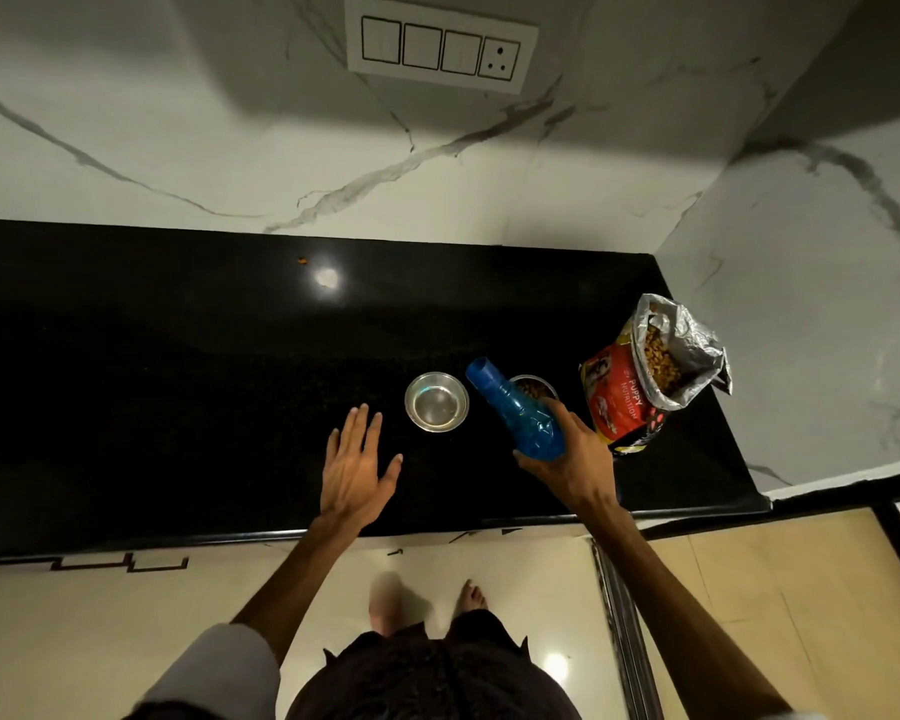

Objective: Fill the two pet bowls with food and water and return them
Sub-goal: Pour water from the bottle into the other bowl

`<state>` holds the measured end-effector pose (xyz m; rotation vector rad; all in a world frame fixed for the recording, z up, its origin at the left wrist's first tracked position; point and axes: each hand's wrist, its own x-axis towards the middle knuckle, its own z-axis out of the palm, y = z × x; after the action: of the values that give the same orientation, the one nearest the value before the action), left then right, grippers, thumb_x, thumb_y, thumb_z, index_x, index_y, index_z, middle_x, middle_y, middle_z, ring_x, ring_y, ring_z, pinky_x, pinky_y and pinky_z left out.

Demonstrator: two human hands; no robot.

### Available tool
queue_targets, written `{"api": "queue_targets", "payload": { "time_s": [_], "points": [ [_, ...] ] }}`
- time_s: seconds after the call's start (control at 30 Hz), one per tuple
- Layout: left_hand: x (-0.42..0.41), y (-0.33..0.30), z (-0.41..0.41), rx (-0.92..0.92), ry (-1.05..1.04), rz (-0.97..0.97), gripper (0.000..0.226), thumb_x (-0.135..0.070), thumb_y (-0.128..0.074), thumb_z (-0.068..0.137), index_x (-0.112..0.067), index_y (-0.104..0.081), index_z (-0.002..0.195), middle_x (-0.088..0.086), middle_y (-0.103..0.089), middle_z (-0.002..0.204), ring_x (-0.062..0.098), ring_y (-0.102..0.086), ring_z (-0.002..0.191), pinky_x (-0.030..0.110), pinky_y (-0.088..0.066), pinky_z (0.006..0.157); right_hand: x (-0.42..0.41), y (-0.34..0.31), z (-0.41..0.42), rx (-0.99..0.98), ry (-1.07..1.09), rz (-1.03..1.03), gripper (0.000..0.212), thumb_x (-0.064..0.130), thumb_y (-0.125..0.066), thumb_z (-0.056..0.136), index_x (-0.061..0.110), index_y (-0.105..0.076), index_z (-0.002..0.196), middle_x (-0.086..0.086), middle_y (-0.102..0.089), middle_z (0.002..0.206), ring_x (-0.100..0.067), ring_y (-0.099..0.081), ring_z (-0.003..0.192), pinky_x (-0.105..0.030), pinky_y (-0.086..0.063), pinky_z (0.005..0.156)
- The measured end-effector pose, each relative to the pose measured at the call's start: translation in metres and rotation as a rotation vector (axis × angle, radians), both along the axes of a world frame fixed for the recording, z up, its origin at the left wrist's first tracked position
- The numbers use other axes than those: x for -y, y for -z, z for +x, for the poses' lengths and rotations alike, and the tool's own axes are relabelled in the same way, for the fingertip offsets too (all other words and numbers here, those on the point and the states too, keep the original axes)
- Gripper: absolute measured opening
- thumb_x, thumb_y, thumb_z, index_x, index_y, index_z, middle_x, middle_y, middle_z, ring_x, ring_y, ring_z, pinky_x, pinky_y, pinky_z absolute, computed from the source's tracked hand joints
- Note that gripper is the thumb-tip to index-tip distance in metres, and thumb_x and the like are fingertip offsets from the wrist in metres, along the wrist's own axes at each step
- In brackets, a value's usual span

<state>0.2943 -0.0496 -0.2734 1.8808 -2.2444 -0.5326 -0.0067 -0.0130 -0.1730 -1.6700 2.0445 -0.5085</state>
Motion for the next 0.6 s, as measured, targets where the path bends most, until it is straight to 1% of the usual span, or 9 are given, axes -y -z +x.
{"api": "queue_targets", "payload": {
  "time_s": [0.1, 0.2, 0.23, 0.37, 0.6],
  "points": [
    [-0.001, 0.006, 0.005, 0.119, 0.036, 0.039, 0.077, -0.054, -0.032, 0.107, -0.012, -0.005, 0.165, 0.01, 0.004, 0.173, 0.022, 0.009, 0.16, 0.047, 0.001, 0.13, 0.0, 0.001, 0.0, -0.035, -0.003, 0.03, 0.087, 0.04, -0.089, 0.079, 0.02, -0.047, 0.153, -0.008, -0.063, 0.139, -0.029, -0.065, 0.119, -0.048, -0.058, 0.097],
    [-0.003, 0.01, 0.009, 0.207, 0.048, 0.073, 0.084, -0.063, -0.007, 0.1, -0.009, 0.008, 0.163, 0.011, 0.015, 0.171, 0.023, 0.014, 0.159, 0.046, 0.002, 0.129, 0.001, 0.002, 0.0, -0.081, -0.011, 0.044, 0.086, 0.04, -0.09, 0.078, 0.02, -0.049, 0.151, -0.008, -0.064, 0.135, -0.03, -0.066, 0.116, -0.051, -0.058, 0.094],
    [-0.003, 0.012, 0.01, 0.226, 0.05, 0.08, 0.086, -0.065, -0.003, 0.098, -0.008, 0.01, 0.162, 0.012, 0.017, 0.17, 0.023, 0.014, 0.159, 0.046, 0.002, 0.129, 0.001, 0.002, 0.001, -0.094, -0.016, 0.047, 0.086, 0.039, -0.09, 0.078, 0.02, -0.049, 0.151, -0.009, -0.065, 0.135, -0.031, -0.066, 0.115, -0.052, -0.058, 0.093],
    [-0.007, 0.019, 0.015, 0.262, 0.032, 0.089, 0.086, -0.063, -0.01, 0.1, -0.007, 0.011, 0.162, 0.014, 0.017, 0.17, 0.024, 0.014, 0.159, 0.044, 0.002, 0.129, 0.001, 0.005, 0.001, -0.144, -0.021, 0.074, 0.088, 0.039, -0.09, 0.077, 0.019, -0.047, 0.152, -0.01, -0.064, 0.136, -0.033, -0.066, 0.116, -0.053, -0.057, 0.094],
    [-0.008, 0.022, 0.017, 0.277, 0.026, 0.082, 0.087, -0.063, -0.008, 0.099, -0.006, 0.009, 0.162, 0.014, 0.015, 0.171, 0.025, 0.013, 0.159, 0.046, 0.002, 0.129, 0.004, 0.009, 0.002, -0.209, -0.027, 0.104, 0.087, 0.039, -0.089, 0.078, 0.021, -0.047, 0.152, -0.011, -0.065, 0.136, -0.033, -0.067, 0.114, -0.052, -0.059, 0.09]
  ]
}}
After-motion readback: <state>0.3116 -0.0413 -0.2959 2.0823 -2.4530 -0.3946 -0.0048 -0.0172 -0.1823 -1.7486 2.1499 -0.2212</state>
